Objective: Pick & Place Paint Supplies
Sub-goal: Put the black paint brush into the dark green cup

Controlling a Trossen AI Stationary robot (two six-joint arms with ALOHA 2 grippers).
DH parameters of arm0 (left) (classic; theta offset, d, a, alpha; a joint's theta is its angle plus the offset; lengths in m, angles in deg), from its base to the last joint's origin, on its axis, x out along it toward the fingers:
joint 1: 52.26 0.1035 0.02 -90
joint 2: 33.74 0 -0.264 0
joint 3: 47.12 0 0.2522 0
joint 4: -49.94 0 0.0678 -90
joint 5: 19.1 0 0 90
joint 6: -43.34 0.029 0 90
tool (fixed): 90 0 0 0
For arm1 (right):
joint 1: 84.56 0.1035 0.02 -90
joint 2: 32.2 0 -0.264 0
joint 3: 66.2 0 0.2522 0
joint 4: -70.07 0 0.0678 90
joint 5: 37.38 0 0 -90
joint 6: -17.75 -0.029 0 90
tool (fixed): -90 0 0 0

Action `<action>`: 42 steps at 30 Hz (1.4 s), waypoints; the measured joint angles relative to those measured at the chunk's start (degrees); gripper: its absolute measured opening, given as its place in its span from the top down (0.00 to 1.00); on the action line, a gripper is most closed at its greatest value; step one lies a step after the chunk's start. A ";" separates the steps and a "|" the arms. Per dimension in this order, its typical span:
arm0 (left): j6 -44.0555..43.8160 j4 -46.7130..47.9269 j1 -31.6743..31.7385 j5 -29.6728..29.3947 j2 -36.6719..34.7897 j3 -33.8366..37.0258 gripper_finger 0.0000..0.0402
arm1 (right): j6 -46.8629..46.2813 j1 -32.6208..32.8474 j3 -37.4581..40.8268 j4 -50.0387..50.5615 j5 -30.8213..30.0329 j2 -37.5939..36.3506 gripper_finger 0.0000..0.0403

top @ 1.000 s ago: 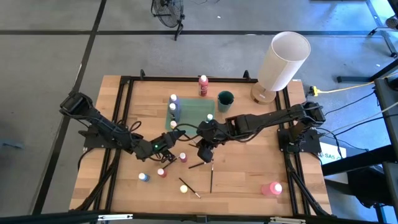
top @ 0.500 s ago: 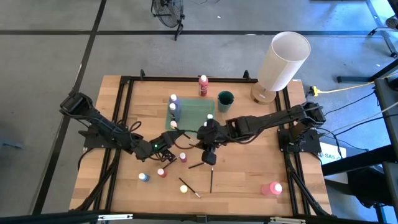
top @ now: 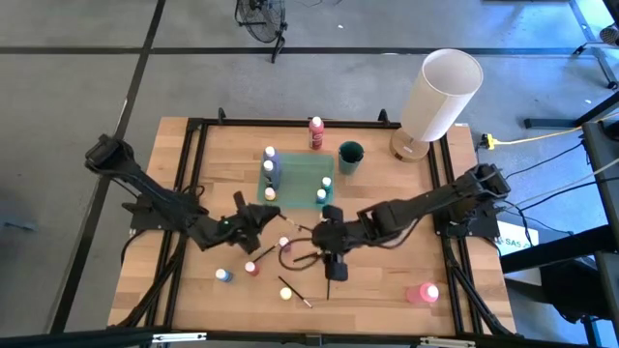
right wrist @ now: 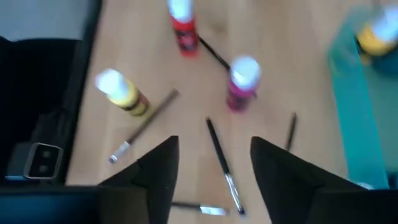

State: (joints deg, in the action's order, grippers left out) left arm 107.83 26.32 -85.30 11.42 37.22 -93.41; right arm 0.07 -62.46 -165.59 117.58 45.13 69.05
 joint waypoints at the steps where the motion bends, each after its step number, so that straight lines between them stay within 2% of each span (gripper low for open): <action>1: -4.11 1.69 -0.38 2.89 -1.52 0.00 0.94 | 1.36 0.85 0.00 -1.91 -0.34 0.00 0.47; 5: -25.88 8.29 -0.42 20.06 -8.49 0.00 0.93 | 8.72 4.85 0.00 -10.68 -1.79 0.00 0.44; 8: -43.96 10.96 1.10 30.17 -13.59 0.02 0.93 | 15.31 8.12 0.00 -13.29 -1.86 0.01 0.43; 10: -51.15 11.26 2.15 39.15 -16.61 0.52 0.94 | 19.90 9.92 0.00 -15.66 -2.86 0.75 0.43; 13: -57.03 7.34 3.30 50.72 -18.55 2.36 0.94 | 27.47 12.11 0.07 -20.57 -6.93 2.30 0.43; 18: -60.80 -5.04 3.63 53.38 -16.04 6.84 0.94 | 41.17 13.61 0.02 -36.41 -10.17 3.08 0.43; 23: -60.92 -18.63 3.53 60.84 -9.30 9.00 0.94 | 46.89 13.58 0.00 -45.73 -10.10 3.04 0.43; 28: -61.24 -29.35 3.62 66.62 -0.78 9.07 0.94 | 45.98 11.37 0.00 -48.27 -9.74 3.08 0.43; 32: -62.75 -35.29 5.30 68.08 4.79 9.07 0.94 | 42.88 9.45 0.00 -49.65 -4.72 3.08 0.43; 35: -64.65 -35.85 7.28 68.21 7.52 9.07 0.94 | 40.30 8.36 0.00 -49.79 -2.27 3.08 0.43; 42: -66.15 -39.37 10.47 71.62 13.14 8.70 0.94 | 37.62 6.63 0.00 -47.92 -2.36 3.08 0.43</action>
State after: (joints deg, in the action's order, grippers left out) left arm 41.68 -13.04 -74.83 83.03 50.36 -84.71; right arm 37.69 -55.83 -165.59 69.66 42.77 72.13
